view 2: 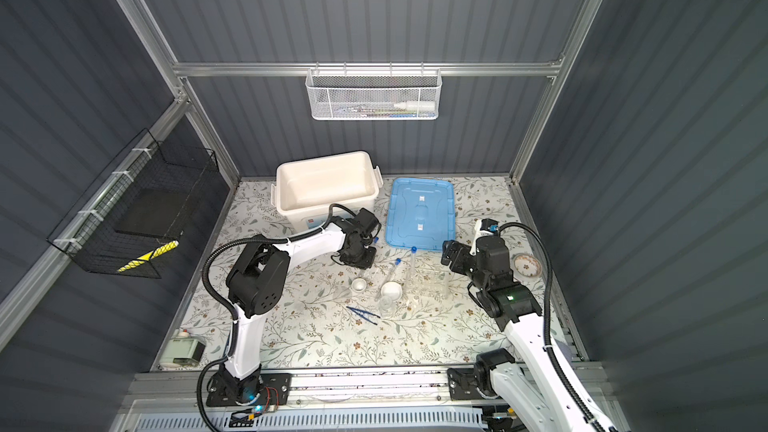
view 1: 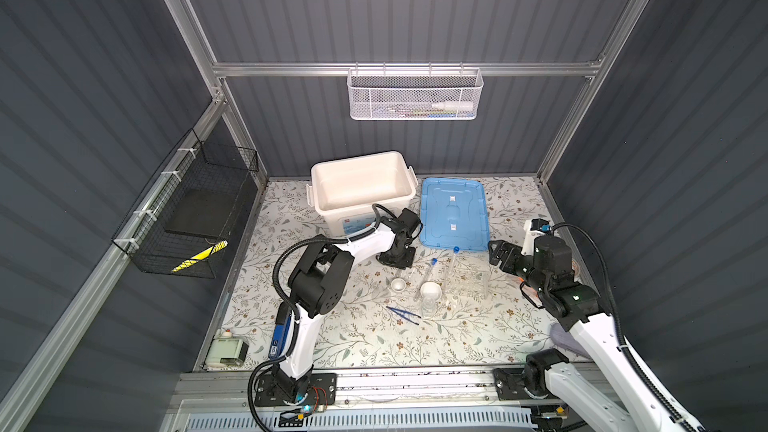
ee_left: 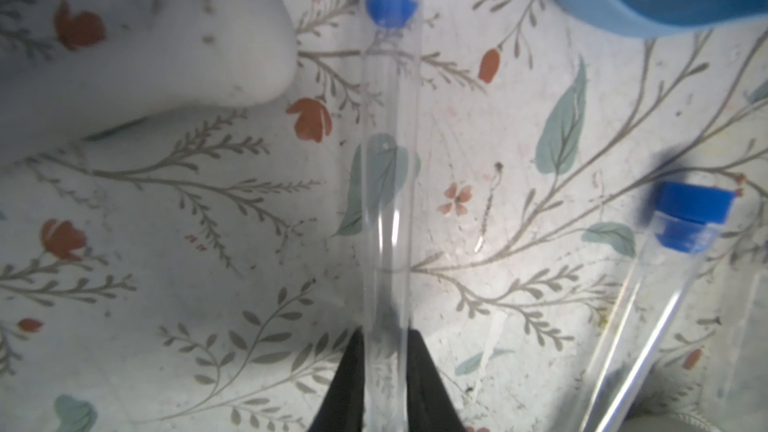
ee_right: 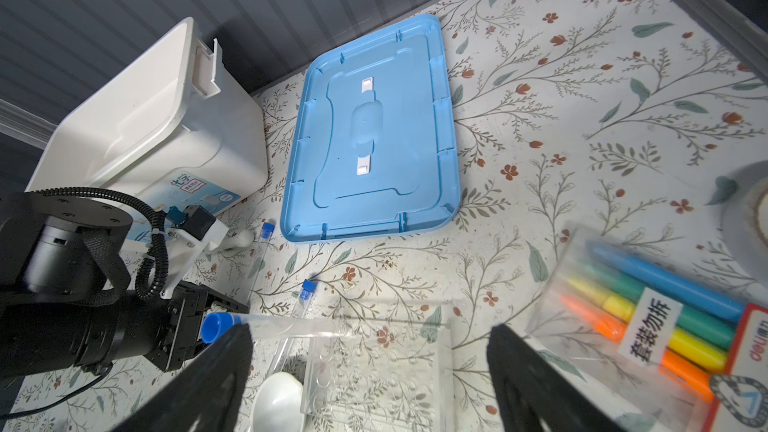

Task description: Organize the chemistry lab equipment

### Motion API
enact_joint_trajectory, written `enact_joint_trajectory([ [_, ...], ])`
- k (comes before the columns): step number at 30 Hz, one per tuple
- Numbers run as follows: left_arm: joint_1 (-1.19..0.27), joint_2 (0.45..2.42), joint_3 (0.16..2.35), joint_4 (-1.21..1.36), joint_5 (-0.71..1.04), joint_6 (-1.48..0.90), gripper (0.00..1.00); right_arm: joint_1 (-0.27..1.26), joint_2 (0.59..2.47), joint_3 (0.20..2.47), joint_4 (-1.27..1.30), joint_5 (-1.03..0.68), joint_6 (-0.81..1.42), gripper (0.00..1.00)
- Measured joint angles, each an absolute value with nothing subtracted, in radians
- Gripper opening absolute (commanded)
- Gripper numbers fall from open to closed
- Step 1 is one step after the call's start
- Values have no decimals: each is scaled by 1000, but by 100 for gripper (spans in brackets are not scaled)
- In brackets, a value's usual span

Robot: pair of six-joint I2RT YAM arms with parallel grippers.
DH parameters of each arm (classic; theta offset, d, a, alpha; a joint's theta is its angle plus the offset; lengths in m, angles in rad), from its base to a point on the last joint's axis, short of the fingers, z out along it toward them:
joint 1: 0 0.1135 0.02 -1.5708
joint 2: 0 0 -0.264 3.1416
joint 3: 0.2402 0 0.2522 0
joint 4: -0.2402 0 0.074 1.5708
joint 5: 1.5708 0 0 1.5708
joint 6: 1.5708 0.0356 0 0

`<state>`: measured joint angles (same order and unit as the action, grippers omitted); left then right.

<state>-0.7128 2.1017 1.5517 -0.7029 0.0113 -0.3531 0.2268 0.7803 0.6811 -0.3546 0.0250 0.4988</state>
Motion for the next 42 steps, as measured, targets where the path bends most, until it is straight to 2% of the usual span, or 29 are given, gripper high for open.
enact_joint_trajectory([
  [4,-713,2100,1548,-691,23,-355,14,227,781,681,-355,18,509,91],
  [13,-713,2067,1519,-664,27,-350,13,210,860,690,-344,-66,533,89],
  [22,-713,1966,1494,-611,28,-293,13,135,980,762,-287,-242,577,84],
  [42,-714,1920,1507,-514,108,-91,13,74,1461,1034,-205,-661,617,67],
])
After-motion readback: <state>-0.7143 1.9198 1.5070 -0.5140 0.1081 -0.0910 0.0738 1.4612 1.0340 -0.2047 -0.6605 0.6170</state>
